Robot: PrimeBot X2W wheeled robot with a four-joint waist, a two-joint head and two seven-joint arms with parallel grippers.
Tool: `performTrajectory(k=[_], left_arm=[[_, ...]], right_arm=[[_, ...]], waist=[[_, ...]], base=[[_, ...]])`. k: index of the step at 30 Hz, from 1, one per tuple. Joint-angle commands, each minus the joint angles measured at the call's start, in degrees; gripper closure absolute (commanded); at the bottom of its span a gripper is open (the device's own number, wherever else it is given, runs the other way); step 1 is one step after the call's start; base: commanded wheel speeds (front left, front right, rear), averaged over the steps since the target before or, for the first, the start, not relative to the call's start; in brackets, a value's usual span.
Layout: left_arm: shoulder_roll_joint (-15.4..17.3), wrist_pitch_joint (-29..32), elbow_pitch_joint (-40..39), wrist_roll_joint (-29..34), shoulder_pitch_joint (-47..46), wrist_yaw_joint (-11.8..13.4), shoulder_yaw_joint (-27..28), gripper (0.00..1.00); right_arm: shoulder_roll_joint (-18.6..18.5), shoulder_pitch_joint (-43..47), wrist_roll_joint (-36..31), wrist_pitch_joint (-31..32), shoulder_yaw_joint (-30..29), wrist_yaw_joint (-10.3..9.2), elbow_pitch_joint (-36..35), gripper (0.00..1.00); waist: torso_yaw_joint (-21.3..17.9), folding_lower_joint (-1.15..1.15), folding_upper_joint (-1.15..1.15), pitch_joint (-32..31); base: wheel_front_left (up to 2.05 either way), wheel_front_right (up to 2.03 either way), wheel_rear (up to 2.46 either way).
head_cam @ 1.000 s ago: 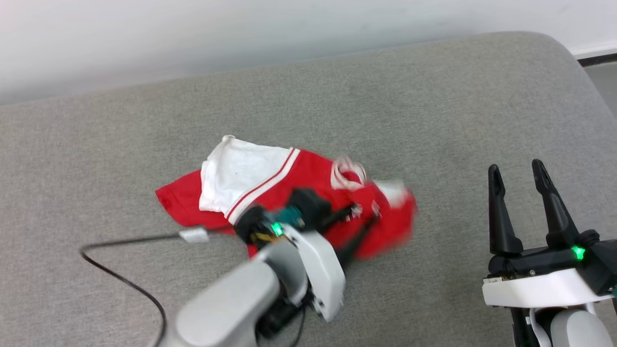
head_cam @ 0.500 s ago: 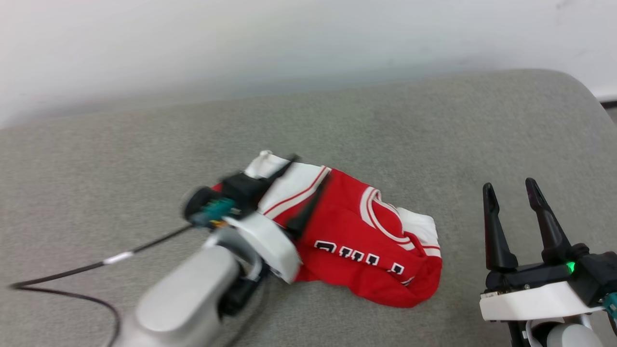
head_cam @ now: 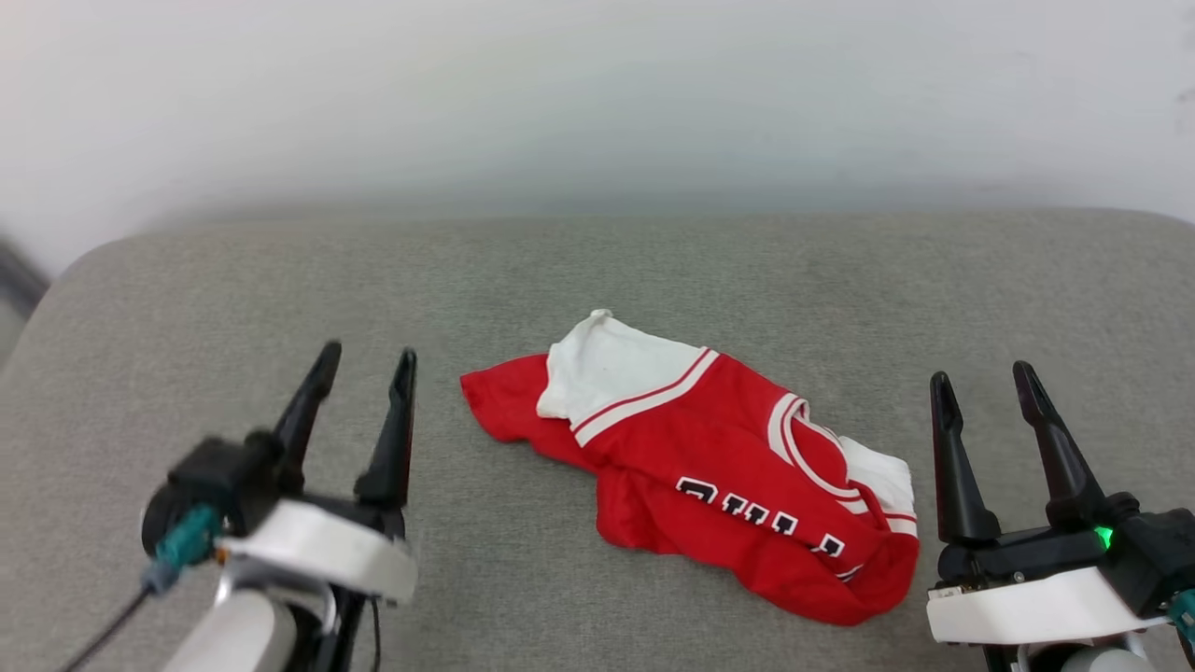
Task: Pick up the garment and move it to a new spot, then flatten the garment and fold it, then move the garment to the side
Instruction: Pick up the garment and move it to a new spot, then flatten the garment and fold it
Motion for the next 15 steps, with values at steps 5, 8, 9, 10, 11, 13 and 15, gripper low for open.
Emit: performTrajectory(k=[5,8,9,10,11,13,15], left_arm=[[-4.31,-0.13,-3.1,7.32,10.64,-1.92,3.07,0.0],[-6.81,-0.14,-3.17,10.14,13.92,-2.85,4.5,0.0],[-7.96,-0.14,-3.08,10.48,14.69,-3.33,5.14,0.0],[-8.8,-0.14,-3.01,11.04,15.23,-3.74,5.83,0.0],[-9.43,-0.14,-2.91,11.59,15.68,-4.27,6.47,0.0],[-10.03,-0.14,-2.74,12.0,16.05,-4.83,7.03,0.0],[-11.05,-0.14,-2.3,12.88,16.49,-6.0,8.02,0.0]], right_arm=[[0.14,1.12,0.01,-0.1,0.11,-0.02,-1.03,0.0],[0.14,1.38,-0.07,-0.1,-0.03,-0.02,-0.99,0.0],[0.14,1.37,-0.07,-0.1,-0.01,-0.02,-0.93,0.0],[0.14,1.31,-0.03,-0.1,-0.01,-0.02,-0.86,0.0],[0.14,1.36,0.01,-0.1,0.07,-0.02,-0.82,0.0],[0.14,1.42,0.04,-0.1,0.18,-0.02,-0.79,0.0],[0.14,1.39,0.03,-0.1,0.43,-0.02,-0.73,0.0]], waist=[[1.89,0.0,0.0,-0.2],[2.23,0.0,0.0,-0.51],[2.28,0.0,0.0,-0.61],[2.3,0.0,0.0,-0.71],[2.31,0.0,0.0,-0.81],[2.28,0.0,0.0,-0.85],[2.17,0.0,0.0,-0.82]], base=[[0.0,0.0,0.0],[0.0,0.0,0.0],[0.0,0.0,0.0],[0.0,0.0,0.0],[0.0,0.0,0.0],[0.0,0.0,0.0],[0.0,0.0,0.0]])
